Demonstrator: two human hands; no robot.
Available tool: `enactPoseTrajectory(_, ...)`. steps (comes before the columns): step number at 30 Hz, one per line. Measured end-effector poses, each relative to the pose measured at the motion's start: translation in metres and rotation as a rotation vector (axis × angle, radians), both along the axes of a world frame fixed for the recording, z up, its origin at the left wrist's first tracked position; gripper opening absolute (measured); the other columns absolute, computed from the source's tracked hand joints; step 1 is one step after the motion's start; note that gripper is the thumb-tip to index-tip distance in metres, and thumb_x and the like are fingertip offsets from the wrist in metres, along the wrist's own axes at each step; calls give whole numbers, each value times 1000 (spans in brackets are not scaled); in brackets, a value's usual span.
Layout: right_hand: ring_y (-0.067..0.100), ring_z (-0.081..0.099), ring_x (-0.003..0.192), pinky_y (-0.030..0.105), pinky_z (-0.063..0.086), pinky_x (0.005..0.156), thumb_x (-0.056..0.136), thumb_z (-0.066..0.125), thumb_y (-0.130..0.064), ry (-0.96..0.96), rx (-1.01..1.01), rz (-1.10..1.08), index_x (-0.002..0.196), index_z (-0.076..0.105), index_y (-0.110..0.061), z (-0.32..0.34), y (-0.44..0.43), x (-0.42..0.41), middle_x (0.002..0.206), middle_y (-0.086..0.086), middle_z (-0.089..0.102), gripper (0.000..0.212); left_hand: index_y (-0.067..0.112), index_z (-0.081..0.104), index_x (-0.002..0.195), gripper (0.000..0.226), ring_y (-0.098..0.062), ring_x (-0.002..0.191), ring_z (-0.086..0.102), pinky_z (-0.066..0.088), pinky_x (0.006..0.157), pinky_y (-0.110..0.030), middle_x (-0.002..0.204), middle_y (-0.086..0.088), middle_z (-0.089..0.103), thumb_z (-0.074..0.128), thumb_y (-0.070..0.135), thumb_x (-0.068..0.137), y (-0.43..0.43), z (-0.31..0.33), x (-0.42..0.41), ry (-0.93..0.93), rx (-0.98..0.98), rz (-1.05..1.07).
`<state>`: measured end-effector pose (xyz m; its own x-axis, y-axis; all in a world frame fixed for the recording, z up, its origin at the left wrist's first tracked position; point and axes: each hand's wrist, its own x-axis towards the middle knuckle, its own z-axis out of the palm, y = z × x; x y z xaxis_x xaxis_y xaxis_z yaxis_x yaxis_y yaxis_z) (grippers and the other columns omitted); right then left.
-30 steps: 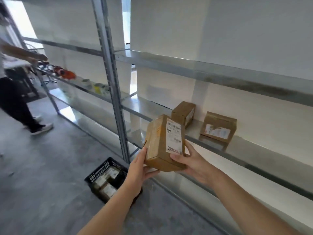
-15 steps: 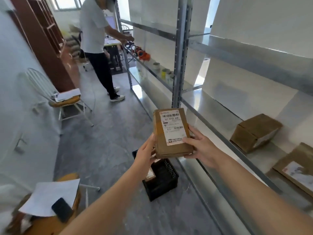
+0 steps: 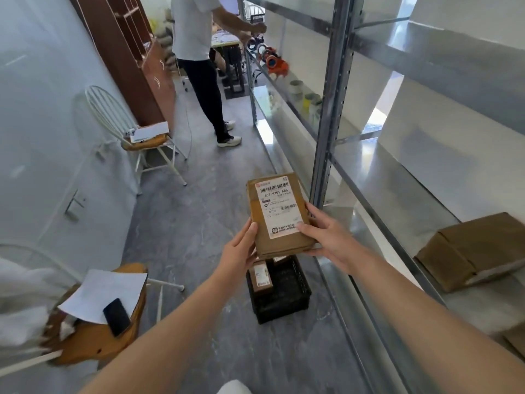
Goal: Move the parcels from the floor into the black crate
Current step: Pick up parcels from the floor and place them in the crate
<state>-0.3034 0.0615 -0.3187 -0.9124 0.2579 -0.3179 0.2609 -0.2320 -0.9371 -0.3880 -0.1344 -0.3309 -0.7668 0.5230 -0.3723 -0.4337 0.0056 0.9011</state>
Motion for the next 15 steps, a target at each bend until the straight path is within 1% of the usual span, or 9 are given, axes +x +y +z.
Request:
enactPoseTrajectory(2, 14, 63, 113, 46, 57, 88, 93, 67, -18, -22, 30, 0, 143, 40, -48, -6, 5, -11, 133, -13, 61, 65, 23, 48, 145, 50, -17, 114, 66, 58, 81, -24, 129, 0, 67, 57, 33, 97, 7, -8, -13, -44, -4, 22)
enactPoseTrajectory(3, 12, 63, 113, 46, 56, 90, 93, 66, -18, -34, 36, 3, 144, 39, -47, -9, 7, -16, 133, -15, 61, 65, 22, 49, 144, 49, -16, 111, 67, 59, 76, -22, 128, -1, 67, 57, 30, 97, 9, -14, -20, -66, -10, 36)
enactPoseTrajectory(5, 10, 63, 114, 48, 54, 95, 93, 66, -19, -59, 51, 15, 144, 39, -47, -17, 11, -31, 130, -18, 63, 64, 22, 50, 142, 46, -14, 105, 70, 58, 73, -22, 125, -1, 69, 58, 27, 97, 15, -25, -38, -89, -16, 62)
enactPoseTrajectory(6, 9, 64, 113, 46, 55, 94, 93, 66, -19, -74, 63, 21, 144, 39, -47, -20, 14, -40, 127, -20, 64, 64, 22, 51, 141, 45, -13, 104, 70, 59, 74, -23, 123, -1, 69, 58, 27, 97, 18, -31, -48, -97, -20, 68)
enactPoseTrajectory(8, 7, 65, 108, 34, 59, 81, 94, 65, -20, -106, 90, 27, 144, 38, -48, -25, 17, -60, 122, -21, 66, 64, 23, 52, 140, 43, -14, 105, 70, 59, 81, -27, 120, 1, 71, 57, 26, 98, 23, -44, -71, -109, -32, 61)
enactPoseTrajectory(10, 5, 65, 106, 24, 59, 68, 94, 64, -19, -140, 103, 19, 145, 36, -48, -30, 21, -84, 124, -19, 66, 65, 24, 54, 139, 40, -14, 105, 70, 59, 84, -29, 115, 5, 74, 56, 25, 99, 27, -56, -95, -123, -28, 48)
enactPoseTrajectory(11, 4, 65, 106, 22, 58, 65, 95, 63, -19, -162, 105, 10, 145, 36, -48, -33, 22, -96, 125, -18, 66, 65, 25, 55, 138, 39, -13, 105, 70, 59, 85, -29, 113, 7, 74, 56, 24, 99, 30, -62, -108, -132, -28, 45)
enactPoseTrajectory(13, 4, 64, 107, 21, 57, 66, 96, 62, -18, -202, 117, -8, 145, 37, -49, -38, 25, -121, 125, -18, 66, 63, 27, 56, 136, 38, -13, 107, 69, 58, 91, -32, 112, 9, 75, 57, 24, 99, 34, -70, -134, -146, -37, 39)
enactPoseTrajectory(15, 5, 63, 109, 24, 56, 74, 96, 61, -17, -241, 132, -29, 145, 36, -49, -45, 25, -148, 125, -19, 66, 63, 28, 56, 137, 38, -16, 112, 67, 54, 99, -39, 115, 8, 73, 57, 25, 99, 37, -80, -163, -157, -55, 27)
